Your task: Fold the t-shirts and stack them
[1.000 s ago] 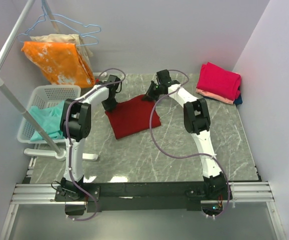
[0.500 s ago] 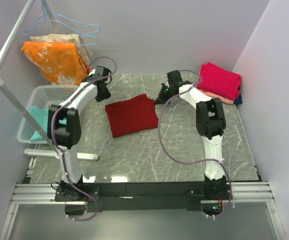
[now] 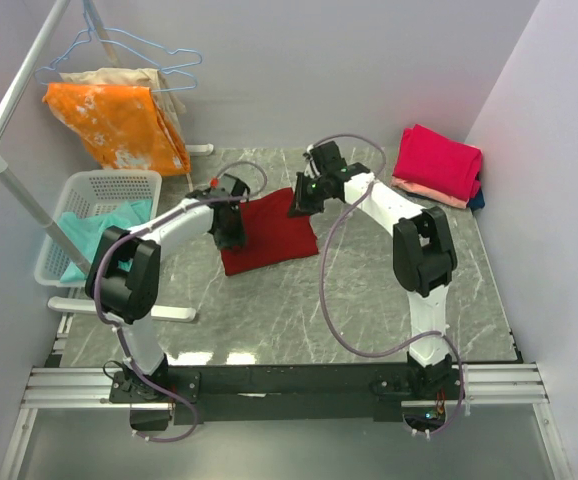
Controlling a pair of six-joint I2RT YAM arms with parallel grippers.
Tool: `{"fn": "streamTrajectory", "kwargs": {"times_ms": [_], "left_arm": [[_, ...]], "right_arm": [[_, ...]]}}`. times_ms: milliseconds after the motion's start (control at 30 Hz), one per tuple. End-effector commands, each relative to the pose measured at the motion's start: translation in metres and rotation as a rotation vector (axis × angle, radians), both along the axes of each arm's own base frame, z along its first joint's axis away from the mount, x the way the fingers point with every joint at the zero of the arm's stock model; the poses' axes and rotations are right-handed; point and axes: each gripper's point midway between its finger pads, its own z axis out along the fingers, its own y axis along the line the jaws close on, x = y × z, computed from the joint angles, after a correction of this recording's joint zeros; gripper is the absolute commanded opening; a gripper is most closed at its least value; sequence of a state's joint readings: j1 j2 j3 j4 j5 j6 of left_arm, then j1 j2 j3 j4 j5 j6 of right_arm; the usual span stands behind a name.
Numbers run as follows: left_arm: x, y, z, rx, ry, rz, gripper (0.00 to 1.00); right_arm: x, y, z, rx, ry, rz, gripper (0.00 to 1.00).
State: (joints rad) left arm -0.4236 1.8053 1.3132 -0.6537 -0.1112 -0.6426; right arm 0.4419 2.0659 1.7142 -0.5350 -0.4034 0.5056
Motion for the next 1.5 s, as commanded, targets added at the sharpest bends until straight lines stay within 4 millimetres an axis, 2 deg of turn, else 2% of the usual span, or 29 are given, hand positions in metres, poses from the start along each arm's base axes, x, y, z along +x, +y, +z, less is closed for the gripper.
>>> {"fn": "streamTrajectory", "kwargs": {"times_ms": [0, 167, 200, 333, 433, 600, 667, 733, 767, 900, 1000, 1033, 1067, 1100, 1133, 1167, 1200, 1233, 1300, 1333, 1400, 1433, 1467], "left_arm": [[-0.012, -0.011, 0.002, -0.039, -0.004, -0.008, 0.36], [-0.024, -0.003, -0.030, 0.032, 0.076, -0.002, 0.36], [-0.028, 0.000, -0.035, 0.051, 0.096, 0.005, 0.36], [-0.037, 0.014, -0.052, 0.133, 0.140, 0.015, 0.36], [-0.040, 0.028, -0.053, 0.207, 0.152, 0.027, 0.37], [-0.025, 0.043, -0.043, 0.306, 0.118, 0.045, 0.38], [-0.020, 0.045, -0.039, 0.323, 0.115, 0.049, 0.38], [-0.016, 0.048, -0.036, 0.332, 0.106, 0.054, 0.39], [-0.015, 0.048, -0.034, 0.332, 0.100, 0.056, 0.39], [-0.015, 0.048, -0.027, 0.318, 0.082, 0.063, 0.39], [-0.017, 0.042, -0.011, 0.260, 0.046, 0.061, 0.40], [-0.019, 0.040, 0.003, 0.224, 0.017, 0.055, 0.41], [-0.020, 0.037, 0.013, 0.198, -0.002, 0.053, 0.41], [-0.022, 0.037, 0.034, 0.166, -0.049, 0.057, 0.42], [-0.026, 0.039, 0.042, 0.159, -0.068, 0.058, 0.43], [-0.028, 0.042, 0.051, 0.159, -0.093, 0.064, 0.44], [-0.030, 0.046, 0.072, 0.145, -0.146, 0.067, 0.45], [-0.033, 0.050, 0.080, 0.146, -0.163, 0.074, 0.46], [-0.036, 0.057, 0.105, 0.116, -0.225, 0.083, 0.48], [-0.035, 0.064, 0.112, 0.098, -0.239, 0.102, 0.48], [-0.039, 0.067, 0.129, 0.029, -0.278, 0.097, 0.48], [-0.037, 0.073, 0.134, 0.011, -0.297, 0.112, 0.49], [-0.037, 0.074, 0.140, 0.000, -0.312, 0.106, 0.49]], "right_arm": [[-0.020, 0.002, -0.038, -0.027, 0.091, 0.064, 0.11], [-0.038, -0.002, -0.081, -0.051, 0.190, 0.049, 0.11], [-0.047, -0.006, -0.094, -0.067, 0.226, 0.041, 0.11], [-0.068, -0.014, -0.116, -0.107, 0.289, 0.031, 0.11], [-0.090, -0.019, -0.130, -0.159, 0.338, 0.025, 0.10], [-0.136, -0.025, -0.148, -0.237, 0.415, 0.030, 0.08], [-0.156, -0.027, -0.152, -0.256, 0.435, 0.033, 0.06], [-0.165, -0.026, -0.148, -0.247, 0.431, 0.017, 0.04], [-0.175, -0.029, -0.151, -0.264, 0.450, 0.003, 0.04], [-0.176, -0.030, -0.138, -0.248, 0.394, -0.018, 0.03], [-0.159, -0.027, -0.108, -0.226, 0.285, -0.027, 0.07], [-0.154, -0.024, -0.085, -0.195, 0.234, -0.024, 0.13], [-0.148, -0.023, -0.070, -0.183, 0.191, -0.031, 0.17], [-0.144, -0.025, -0.058, -0.176, 0.159, -0.044, 0.21], [-0.142, -0.025, -0.033, -0.147, 0.105, -0.055, 0.32], [-0.137, -0.031, -0.023, -0.152, 0.065, -0.089, 0.37], [-0.136, -0.034, -0.014, -0.144, 0.039, -0.107, 0.42], [-0.131, -0.039, 0.004, -0.114, -0.010, -0.133, 0.52], [-0.132, -0.048, 0.004, -0.089, -0.012, -0.158, 0.61], [-0.128, -0.058, 0.002, -0.069, -0.024, -0.186, 0.67], [-0.124, -0.061, -0.005, -0.031, -0.013, -0.189, 0.71], [-0.124, -0.069, -0.016, -0.031, 0.012, -0.203, 0.72], [-0.125, -0.069, -0.020, -0.018, 0.024, -0.195, 0.73]]}}
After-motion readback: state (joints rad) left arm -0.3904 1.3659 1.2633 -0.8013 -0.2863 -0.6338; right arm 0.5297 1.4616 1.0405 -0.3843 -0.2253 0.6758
